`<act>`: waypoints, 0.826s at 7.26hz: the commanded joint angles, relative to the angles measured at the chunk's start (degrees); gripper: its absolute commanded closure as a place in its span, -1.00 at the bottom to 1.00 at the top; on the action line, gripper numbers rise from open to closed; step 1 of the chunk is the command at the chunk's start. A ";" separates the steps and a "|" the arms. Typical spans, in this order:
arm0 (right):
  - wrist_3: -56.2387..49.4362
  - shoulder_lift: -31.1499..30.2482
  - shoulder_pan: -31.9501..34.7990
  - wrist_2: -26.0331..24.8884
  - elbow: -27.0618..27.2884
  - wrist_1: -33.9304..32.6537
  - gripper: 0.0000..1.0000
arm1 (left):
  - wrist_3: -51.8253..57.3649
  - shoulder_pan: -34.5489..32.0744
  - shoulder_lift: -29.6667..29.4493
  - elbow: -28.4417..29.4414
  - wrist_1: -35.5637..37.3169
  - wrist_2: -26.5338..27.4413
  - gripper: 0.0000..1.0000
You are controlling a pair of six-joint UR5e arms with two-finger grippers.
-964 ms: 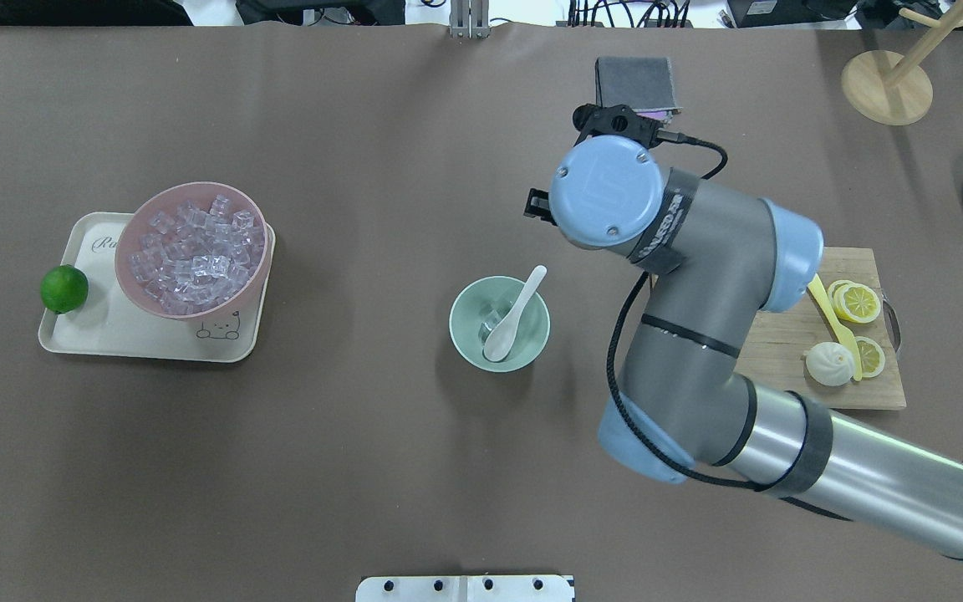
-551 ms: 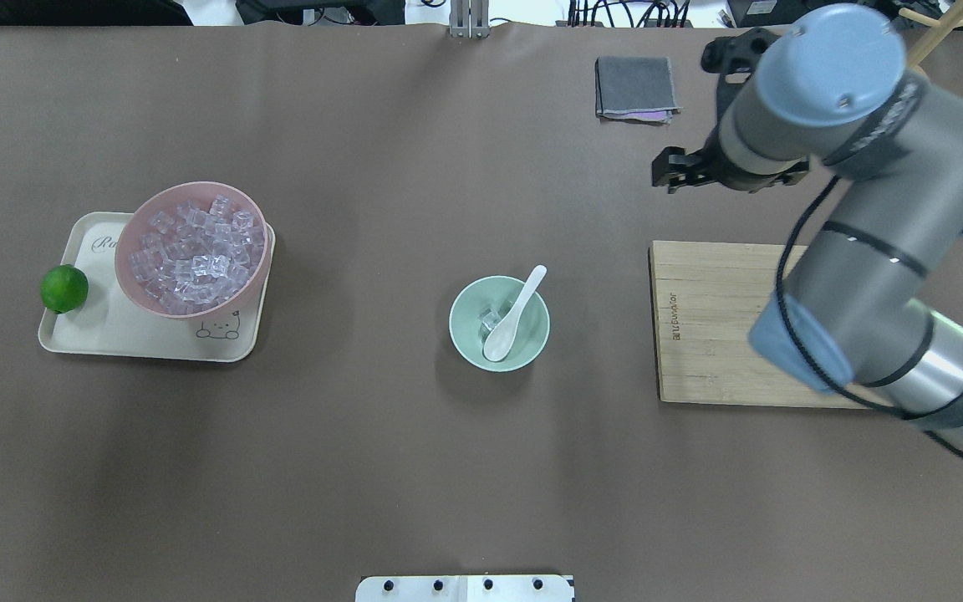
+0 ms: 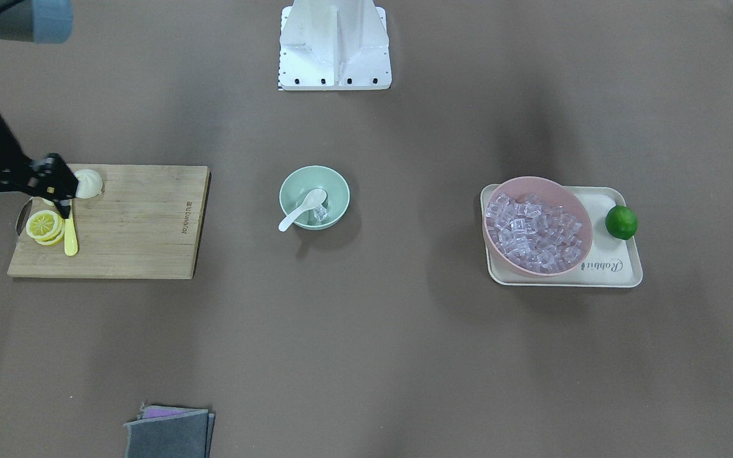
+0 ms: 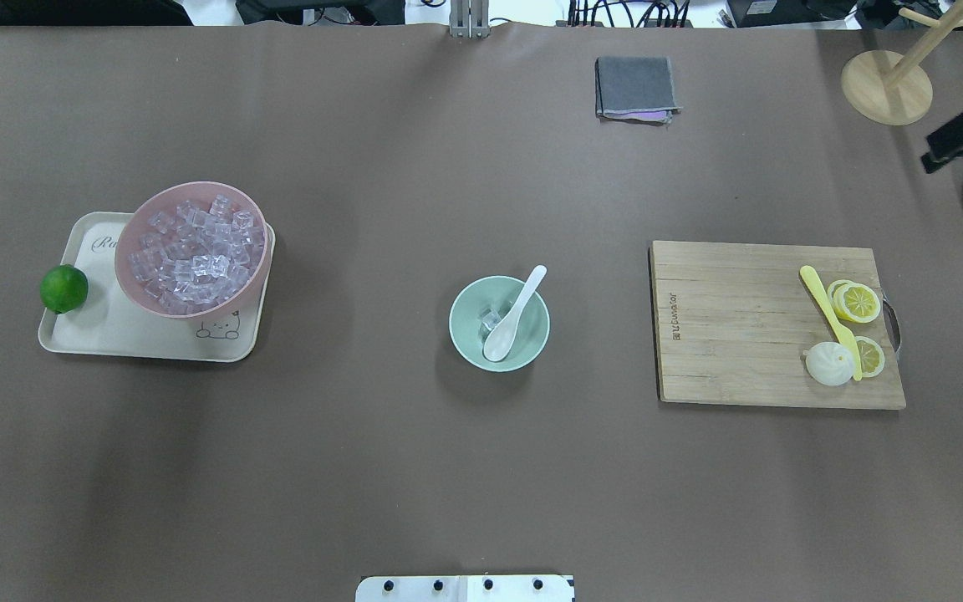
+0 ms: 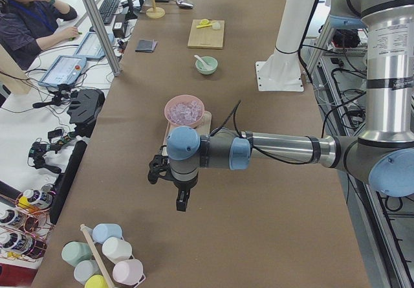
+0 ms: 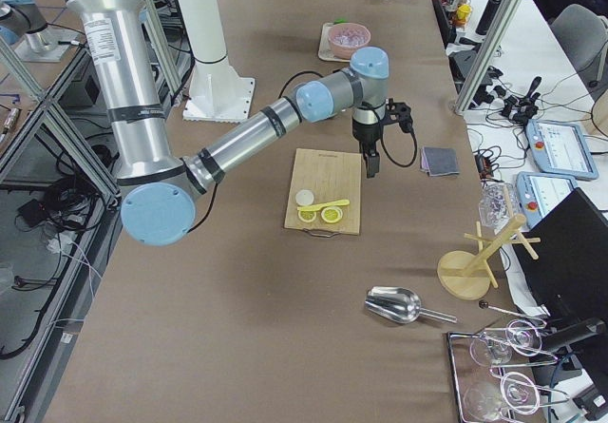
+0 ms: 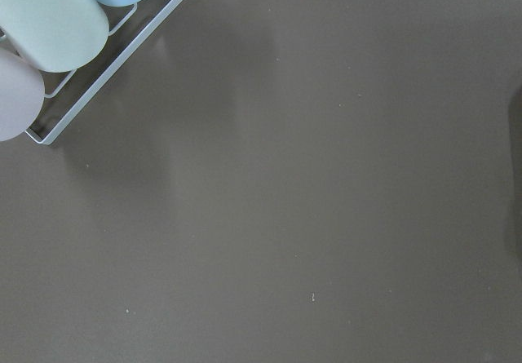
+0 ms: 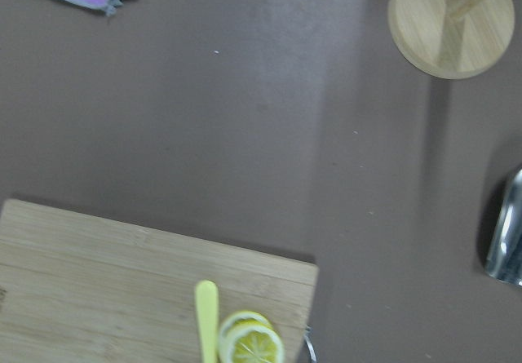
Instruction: Put spoon and ice into bowl
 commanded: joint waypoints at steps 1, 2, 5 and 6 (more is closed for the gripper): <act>-14.33 -10.94 9.23 1.97 -0.58 0.20 -1.00 | 0.47 -0.05 2.37 -2.93 -0.35 -0.09 -0.97; -14.10 -14.12 10.13 2.40 -0.58 0.20 -1.00 | 0.47 0.04 2.82 -3.64 -0.26 -0.17 -0.97; -14.01 -17.48 10.40 3.02 -4.88 0.29 -1.00 | 0.47 -0.05 2.91 -3.91 -0.35 -0.17 -0.97; -14.27 -17.66 10.40 3.89 -6.20 0.29 -1.00 | 0.47 0.04 2.91 -3.82 -0.35 -0.17 -0.97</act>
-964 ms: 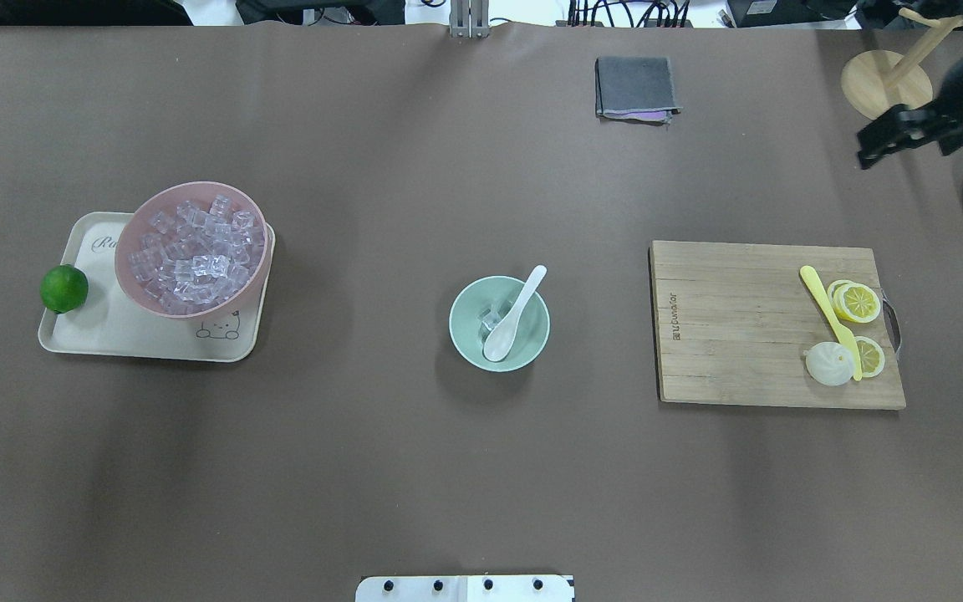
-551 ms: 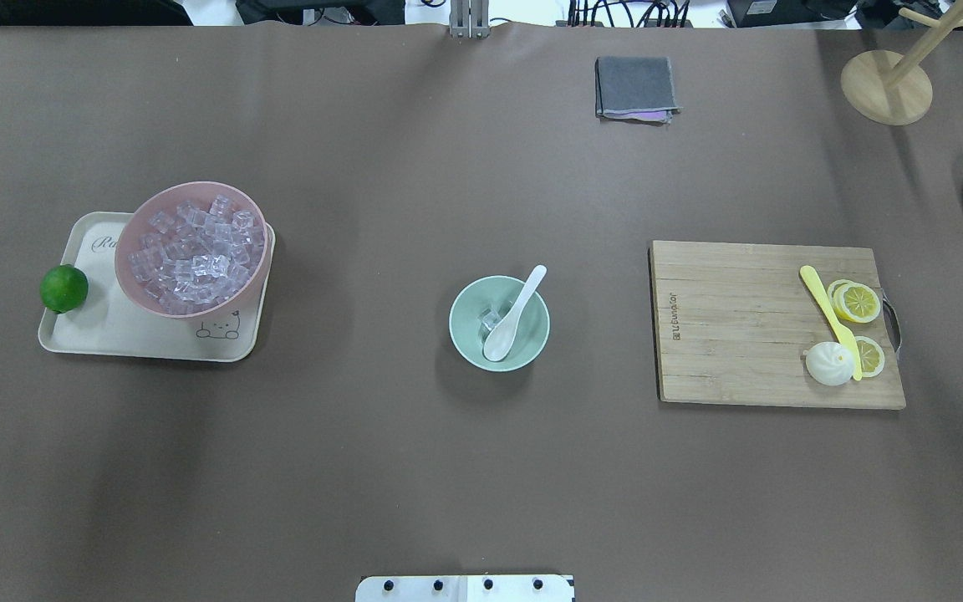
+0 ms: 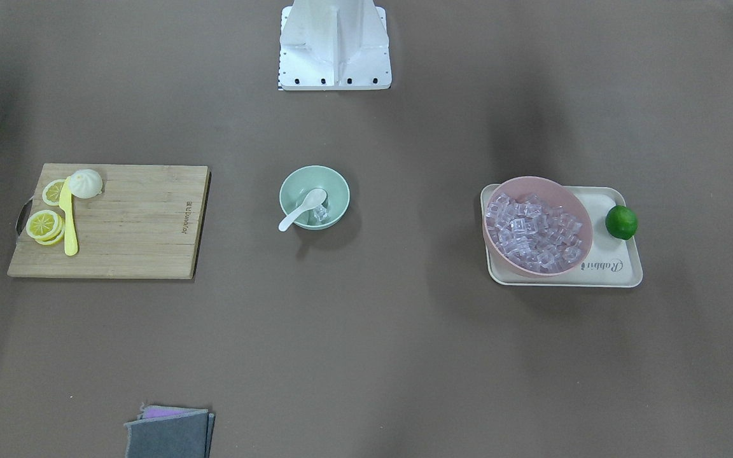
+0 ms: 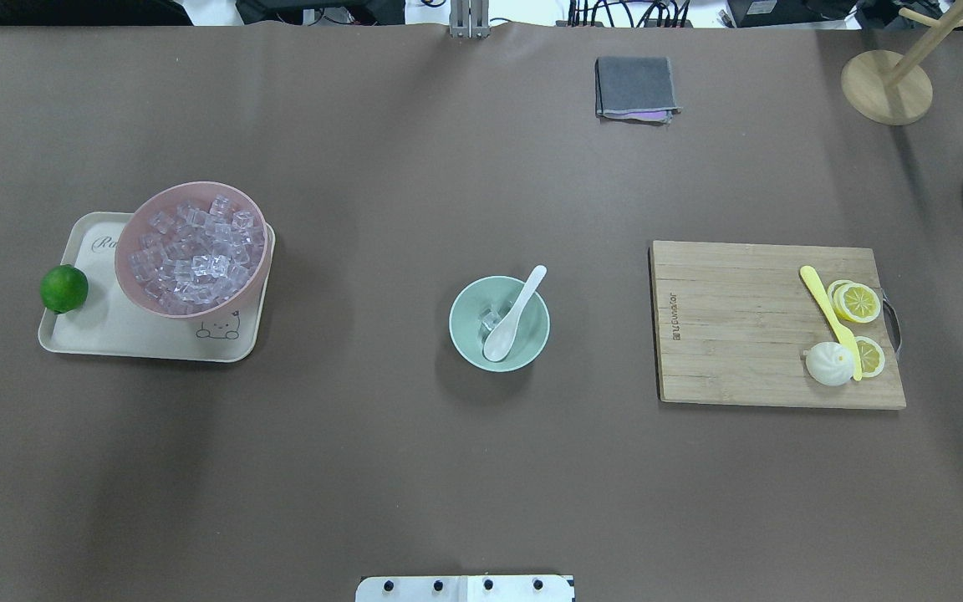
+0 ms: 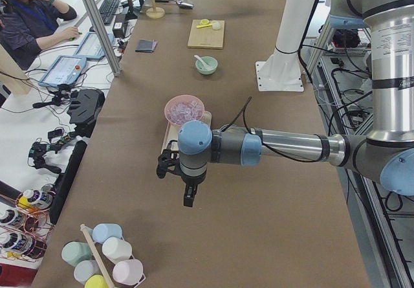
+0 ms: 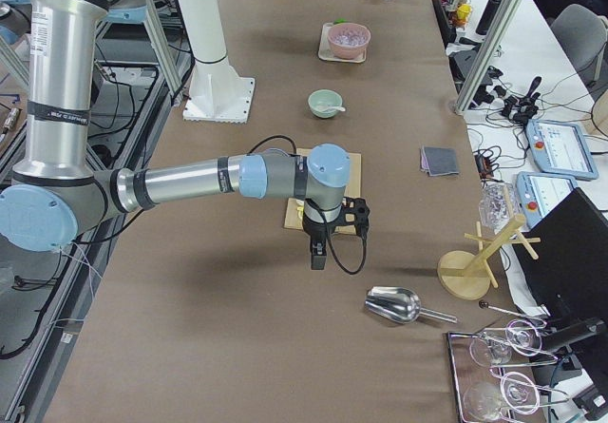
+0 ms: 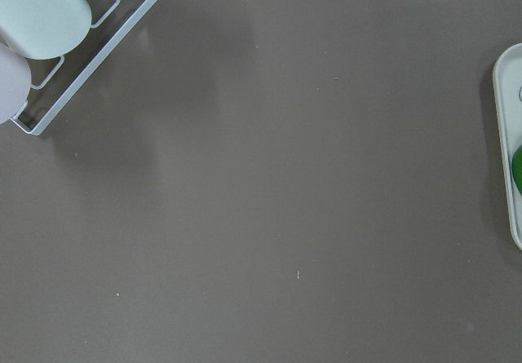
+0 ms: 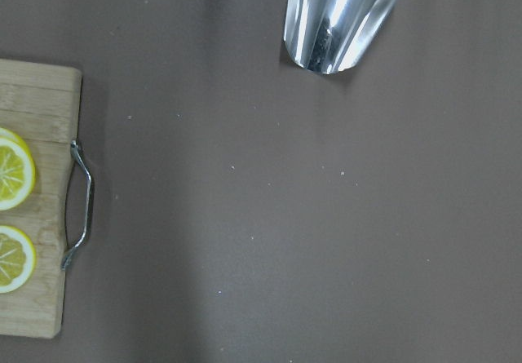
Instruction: Put spoon and ice into bowl
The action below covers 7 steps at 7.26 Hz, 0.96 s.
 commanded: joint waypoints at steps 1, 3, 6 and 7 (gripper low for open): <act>-0.31 -1.40 0.06 0.79 -1.51 0.03 -1.00 | 0.00 0.07 0.03 -0.10 -0.01 -0.02 -0.97; -0.40 -4.30 2.15 1.14 -0.11 2.55 -1.00 | 0.00 0.07 0.03 -0.19 -0.10 -0.11 -0.97; -0.40 -5.01 2.17 5.86 0.78 4.86 -1.00 | 0.00 0.07 -0.06 -0.63 -0.10 -0.20 -0.97; -0.49 -5.19 2.16 7.02 0.78 4.86 -1.00 | 0.00 0.07 -0.06 -0.63 -0.10 -0.20 -0.97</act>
